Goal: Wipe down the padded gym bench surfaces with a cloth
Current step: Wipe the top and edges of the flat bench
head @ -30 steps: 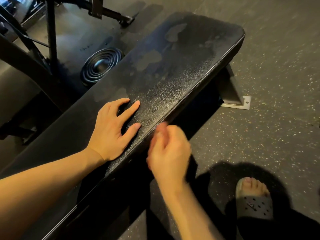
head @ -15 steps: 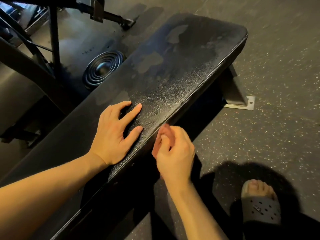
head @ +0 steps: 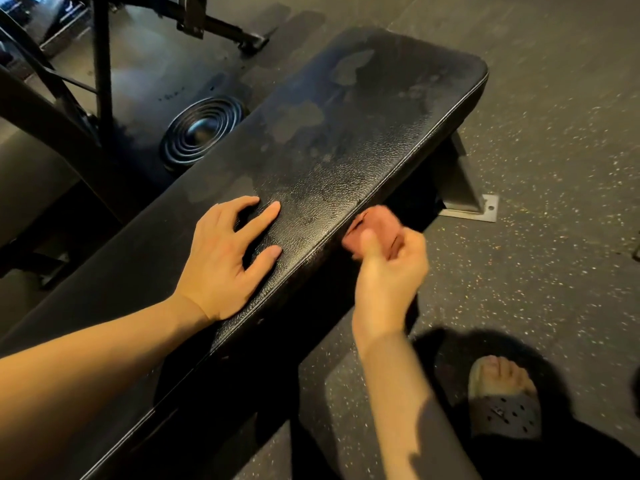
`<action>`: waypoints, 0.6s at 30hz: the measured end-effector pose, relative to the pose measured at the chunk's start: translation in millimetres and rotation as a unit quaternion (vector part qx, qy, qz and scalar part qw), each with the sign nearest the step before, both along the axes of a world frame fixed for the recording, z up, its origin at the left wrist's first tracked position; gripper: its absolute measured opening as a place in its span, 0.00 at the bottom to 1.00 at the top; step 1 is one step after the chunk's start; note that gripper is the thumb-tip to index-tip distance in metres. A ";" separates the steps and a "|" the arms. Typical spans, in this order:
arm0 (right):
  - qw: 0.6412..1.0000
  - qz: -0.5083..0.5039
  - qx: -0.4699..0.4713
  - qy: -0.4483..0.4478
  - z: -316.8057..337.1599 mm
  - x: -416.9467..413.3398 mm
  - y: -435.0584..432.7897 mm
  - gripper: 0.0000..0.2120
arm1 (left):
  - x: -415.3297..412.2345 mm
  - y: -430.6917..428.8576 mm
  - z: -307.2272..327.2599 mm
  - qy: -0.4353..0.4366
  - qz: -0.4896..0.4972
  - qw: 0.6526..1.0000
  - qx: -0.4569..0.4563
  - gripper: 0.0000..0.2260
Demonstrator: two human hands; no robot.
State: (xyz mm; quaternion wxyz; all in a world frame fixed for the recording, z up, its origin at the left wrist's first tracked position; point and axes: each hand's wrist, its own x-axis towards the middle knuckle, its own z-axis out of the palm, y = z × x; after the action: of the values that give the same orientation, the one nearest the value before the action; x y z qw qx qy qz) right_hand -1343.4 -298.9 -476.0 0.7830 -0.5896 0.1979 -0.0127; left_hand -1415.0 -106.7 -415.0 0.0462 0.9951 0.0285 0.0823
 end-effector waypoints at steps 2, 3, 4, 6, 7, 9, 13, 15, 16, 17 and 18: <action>0.998 0.054 0.015 0.011 2.6 -46.5 9.1 0.10 | 0.3 -0.2 0.3 0.001 0.000 1.000 0.000 0.27; 0.995 0.091 0.021 0.021 3.5 -64.8 12.2 0.09 | 0.1 0.0 -0.3 0.000 0.000 1.000 0.000 0.27; 0.992 0.119 0.018 0.026 5.8 -74.3 14.0 0.09 | -0.2 0.2 -0.5 0.000 0.000 1.000 -0.001 0.27; 0.996 0.090 0.005 0.008 7.3 -61.2 13.7 0.09 | -0.2 -0.1 -0.3 -0.002 -0.001 1.000 -0.002 0.27; 0.999 0.040 0.008 0.007 6.8 -43.6 11.1 0.10 | -0.1 -0.4 0.0 -0.001 -0.001 1.000 0.000 0.27; 0.999 -0.045 0.026 0.016 5.9 -2.2 3.2 0.09 | -0.7 0.3 -0.5 0.000 -0.001 1.000 0.000 0.26; 1.000 0.012 -0.004 -0.010 10.1 -21.5 7.3 0.12 | 0.0 0.3 -0.6 0.000 -0.002 1.000 -0.001 0.26; 0.992 0.122 -0.003 -0.016 16.0 -67.8 12.3 0.09 | 0.3 0.1 -0.4 -0.002 -0.003 1.000 -0.002 0.27; 0.986 0.164 0.002 -0.017 18.2 -79.8 12.7 0.07 | 0.1 0.2 -0.5 -0.003 -0.003 1.000 -0.002 0.27; 0.985 0.171 -0.002 -0.020 18.1 -79.5 12.7 0.07 | 0.3 0.1 -0.5 -0.004 -0.004 1.000 -0.001 0.27; 0.990 0.141 -0.012 -0.022 15.9 -67.4 11.8 0.07 | 0.4 -0.1 -0.2 -0.003 -0.004 1.000 -0.001 0.27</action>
State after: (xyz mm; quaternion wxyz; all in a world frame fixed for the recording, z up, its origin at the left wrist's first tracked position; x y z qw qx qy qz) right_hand -1410.7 -287.1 -460.1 0.7738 -0.6207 0.0954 0.0826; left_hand -1414.6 -106.9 -415.3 0.0477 0.9949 0.0245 0.0850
